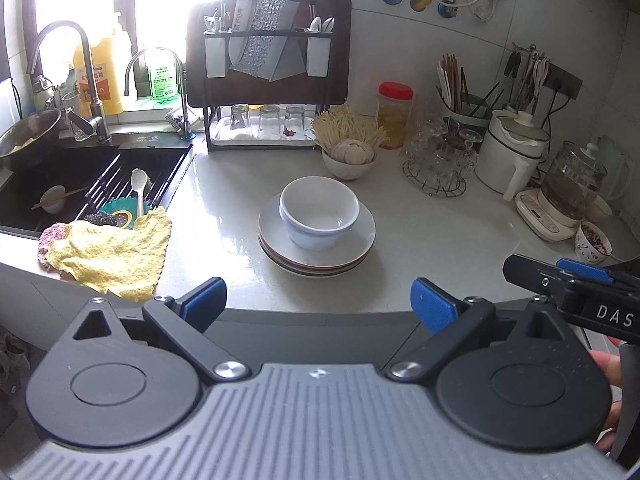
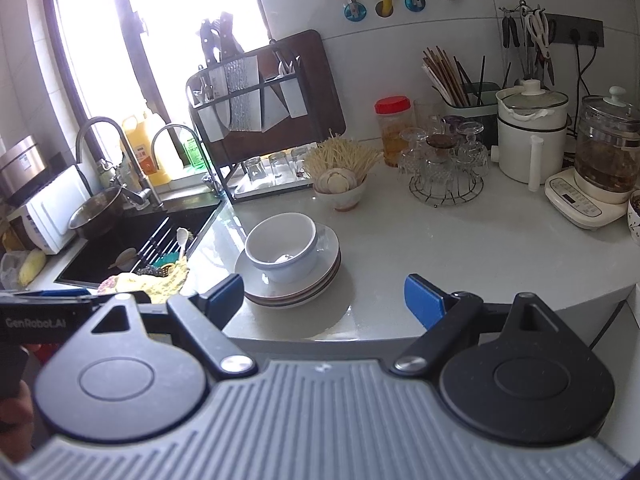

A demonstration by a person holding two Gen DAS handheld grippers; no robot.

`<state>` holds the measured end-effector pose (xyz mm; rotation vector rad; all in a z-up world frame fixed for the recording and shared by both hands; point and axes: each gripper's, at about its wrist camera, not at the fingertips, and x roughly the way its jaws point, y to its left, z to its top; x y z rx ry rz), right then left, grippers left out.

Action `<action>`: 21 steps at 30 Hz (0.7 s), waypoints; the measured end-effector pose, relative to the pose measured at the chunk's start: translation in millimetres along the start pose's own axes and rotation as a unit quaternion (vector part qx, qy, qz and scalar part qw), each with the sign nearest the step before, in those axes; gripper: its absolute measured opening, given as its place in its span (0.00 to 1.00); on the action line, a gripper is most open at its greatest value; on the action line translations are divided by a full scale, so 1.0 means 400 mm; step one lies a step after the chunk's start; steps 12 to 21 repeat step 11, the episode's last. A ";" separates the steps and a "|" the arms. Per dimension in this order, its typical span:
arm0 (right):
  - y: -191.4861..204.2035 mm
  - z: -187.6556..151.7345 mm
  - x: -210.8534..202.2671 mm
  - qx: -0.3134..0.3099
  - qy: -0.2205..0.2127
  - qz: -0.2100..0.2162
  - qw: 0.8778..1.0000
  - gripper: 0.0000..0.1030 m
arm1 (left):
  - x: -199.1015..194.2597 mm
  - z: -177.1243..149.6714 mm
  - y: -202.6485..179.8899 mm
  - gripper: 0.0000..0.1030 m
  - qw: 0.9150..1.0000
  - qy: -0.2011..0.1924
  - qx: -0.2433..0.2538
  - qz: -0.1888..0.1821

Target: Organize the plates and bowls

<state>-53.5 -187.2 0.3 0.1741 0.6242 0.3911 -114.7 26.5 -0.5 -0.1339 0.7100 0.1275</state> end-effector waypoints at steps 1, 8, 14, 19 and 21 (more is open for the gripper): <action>0.001 0.001 0.004 0.000 0.001 0.000 1.000 0.86 | 0.003 -0.001 0.000 0.97 1.000 0.001 0.000 0.001; 0.005 0.007 0.016 -0.004 0.009 0.002 1.000 0.86 | 0.013 0.005 0.004 0.97 1.000 0.005 -0.006 0.003; 0.003 0.007 0.021 -0.002 0.013 0.001 1.000 0.86 | 0.018 0.008 0.005 0.98 1.000 0.006 -0.008 -0.001; 0.003 0.007 0.021 -0.002 0.013 0.001 1.000 0.86 | 0.018 0.008 0.005 0.98 1.000 0.006 -0.008 -0.001; 0.003 0.007 0.021 -0.002 0.013 0.001 1.000 0.86 | 0.018 0.008 0.005 0.98 1.000 0.006 -0.008 -0.001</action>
